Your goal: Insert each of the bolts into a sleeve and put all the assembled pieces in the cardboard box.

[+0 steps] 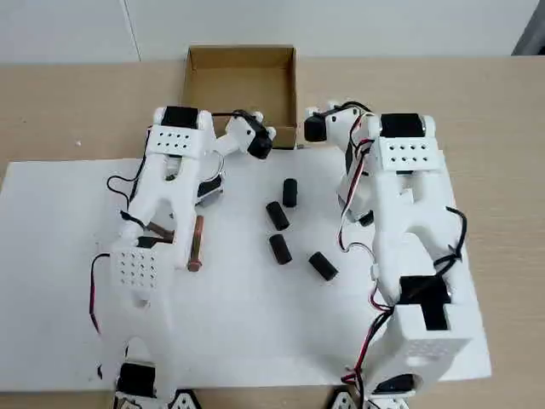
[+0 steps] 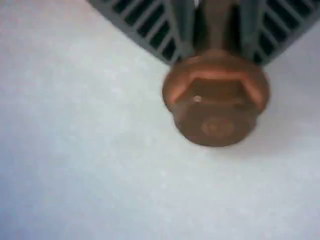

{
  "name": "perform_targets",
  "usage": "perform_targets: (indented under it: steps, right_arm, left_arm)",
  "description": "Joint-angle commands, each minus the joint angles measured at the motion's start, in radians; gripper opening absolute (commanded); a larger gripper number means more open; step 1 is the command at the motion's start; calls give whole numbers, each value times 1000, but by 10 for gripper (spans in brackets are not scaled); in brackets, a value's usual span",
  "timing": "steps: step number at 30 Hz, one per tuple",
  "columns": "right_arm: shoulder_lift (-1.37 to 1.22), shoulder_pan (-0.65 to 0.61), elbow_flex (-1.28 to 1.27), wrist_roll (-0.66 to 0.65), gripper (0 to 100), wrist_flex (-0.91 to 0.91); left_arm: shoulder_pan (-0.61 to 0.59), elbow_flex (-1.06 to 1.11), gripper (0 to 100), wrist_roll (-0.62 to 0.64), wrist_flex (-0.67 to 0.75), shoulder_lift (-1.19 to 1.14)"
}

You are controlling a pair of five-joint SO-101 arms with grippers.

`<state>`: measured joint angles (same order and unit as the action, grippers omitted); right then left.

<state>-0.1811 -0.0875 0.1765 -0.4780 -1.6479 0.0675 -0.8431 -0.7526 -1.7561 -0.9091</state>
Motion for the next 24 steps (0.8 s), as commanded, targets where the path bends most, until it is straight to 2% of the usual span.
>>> perform_targets:
  steps: [1,6,12,16,24]
  right_arm:
    - [139,-15,17,41,7,-15]
    - [274,-15,-2,80,6,-15]
    - [421,-16,-166,81,4,-21]
    - [559,-16,-302,83,4,-19]
    - [782,-13,-526,241,4,-15]
  left_arm:
    - [14,-84,5,37,3,48]
    - [25,-81,5,46,3,216]
    - [58,5,5,81,3,399]
    - [83,194,5,173,3,600]
    - [164,668,5,273,6,1008]
